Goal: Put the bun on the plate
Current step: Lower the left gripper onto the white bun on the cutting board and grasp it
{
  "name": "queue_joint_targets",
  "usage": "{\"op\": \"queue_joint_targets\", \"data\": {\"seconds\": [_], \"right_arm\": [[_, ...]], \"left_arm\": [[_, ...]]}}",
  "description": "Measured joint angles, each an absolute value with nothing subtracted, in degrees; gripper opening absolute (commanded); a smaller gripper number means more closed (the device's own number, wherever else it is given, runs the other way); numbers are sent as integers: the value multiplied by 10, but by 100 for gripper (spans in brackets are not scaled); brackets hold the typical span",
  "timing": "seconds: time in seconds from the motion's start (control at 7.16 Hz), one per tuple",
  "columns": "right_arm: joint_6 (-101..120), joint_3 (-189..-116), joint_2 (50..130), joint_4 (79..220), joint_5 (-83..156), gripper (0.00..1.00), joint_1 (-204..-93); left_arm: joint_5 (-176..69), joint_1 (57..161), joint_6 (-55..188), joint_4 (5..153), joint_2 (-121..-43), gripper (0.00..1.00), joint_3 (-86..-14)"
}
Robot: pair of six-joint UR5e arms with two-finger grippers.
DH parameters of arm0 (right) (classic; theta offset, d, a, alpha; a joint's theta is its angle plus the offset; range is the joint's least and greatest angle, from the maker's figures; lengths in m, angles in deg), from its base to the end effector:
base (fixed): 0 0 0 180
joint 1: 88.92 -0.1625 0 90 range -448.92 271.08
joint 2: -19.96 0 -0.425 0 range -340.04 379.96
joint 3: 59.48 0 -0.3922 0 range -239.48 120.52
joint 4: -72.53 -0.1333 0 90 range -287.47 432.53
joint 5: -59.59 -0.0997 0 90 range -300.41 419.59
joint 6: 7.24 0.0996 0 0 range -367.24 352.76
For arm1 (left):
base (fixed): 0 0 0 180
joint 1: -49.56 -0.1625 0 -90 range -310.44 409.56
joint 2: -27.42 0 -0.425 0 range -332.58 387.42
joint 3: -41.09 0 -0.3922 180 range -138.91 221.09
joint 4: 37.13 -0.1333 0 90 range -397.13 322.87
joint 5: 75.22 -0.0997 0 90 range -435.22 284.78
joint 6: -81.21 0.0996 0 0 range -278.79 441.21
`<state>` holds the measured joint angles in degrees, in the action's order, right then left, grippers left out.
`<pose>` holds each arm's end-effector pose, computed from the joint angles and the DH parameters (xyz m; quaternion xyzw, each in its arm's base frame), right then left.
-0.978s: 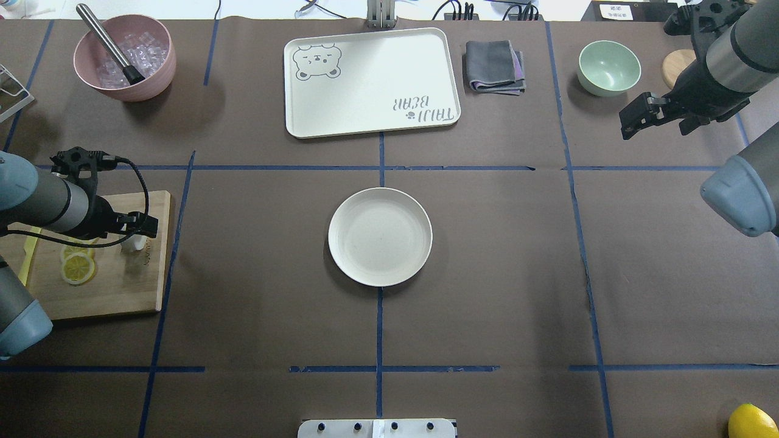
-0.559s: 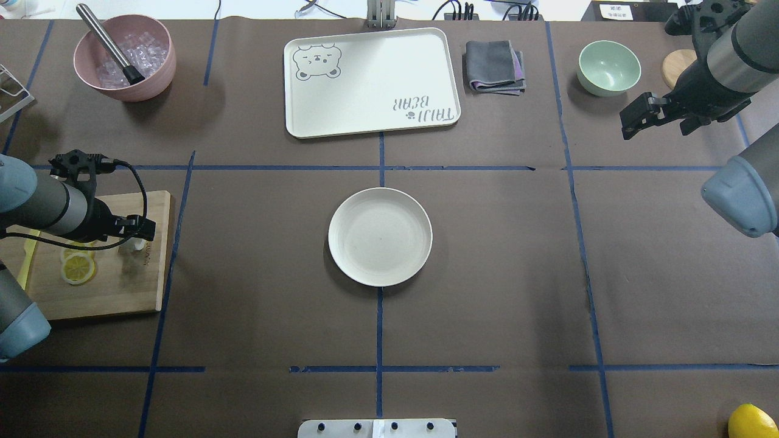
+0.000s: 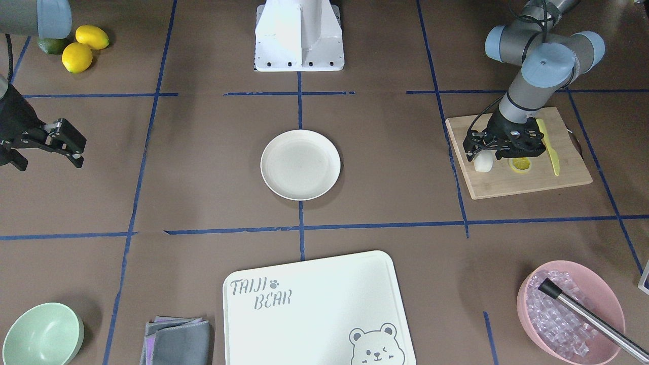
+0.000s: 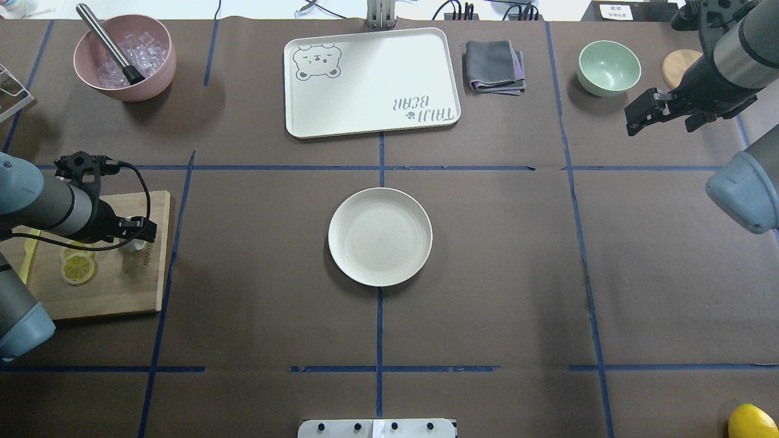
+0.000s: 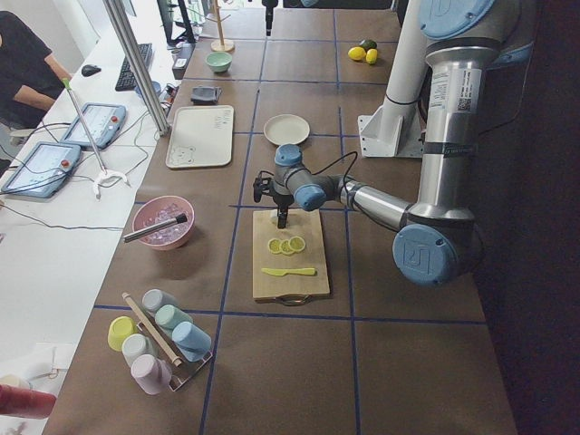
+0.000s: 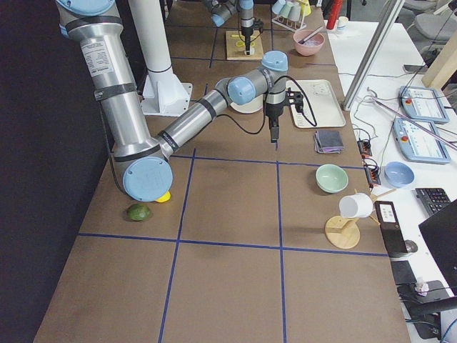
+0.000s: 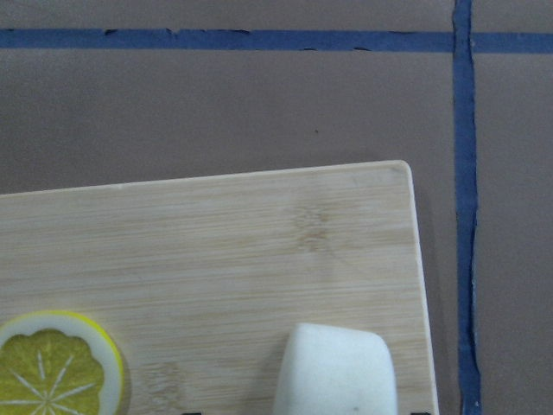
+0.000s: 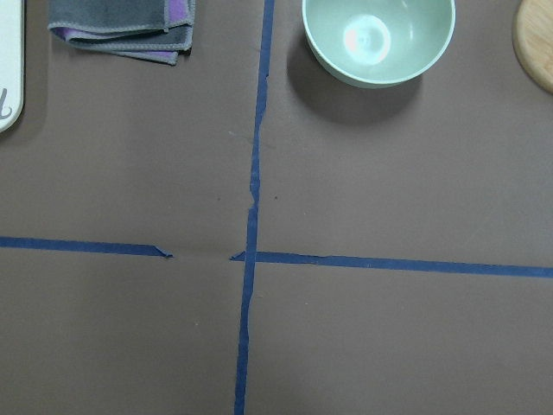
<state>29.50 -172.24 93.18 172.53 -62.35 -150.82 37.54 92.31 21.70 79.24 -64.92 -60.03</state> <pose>-0.1896 -0.5263 0.3441 0.0643 -0.3560 0.0001 0.9323 0.3279 -0.4322 0.5025 0.0503 0.3787 -0.0316 0.9236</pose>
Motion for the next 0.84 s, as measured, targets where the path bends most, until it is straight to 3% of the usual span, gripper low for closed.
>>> {"op": "queue_joint_targets", "data": {"seconds": [0.56, 0.84], "right_arm": [[295, -1722, 932, 1725, -624, 100, -1510], [295, -1722, 932, 1726, -624, 100, -1511]], "left_arm": [[375, 923, 217, 793, -645, 33, -609], [375, 923, 218, 792, -644, 32, -611]]}}
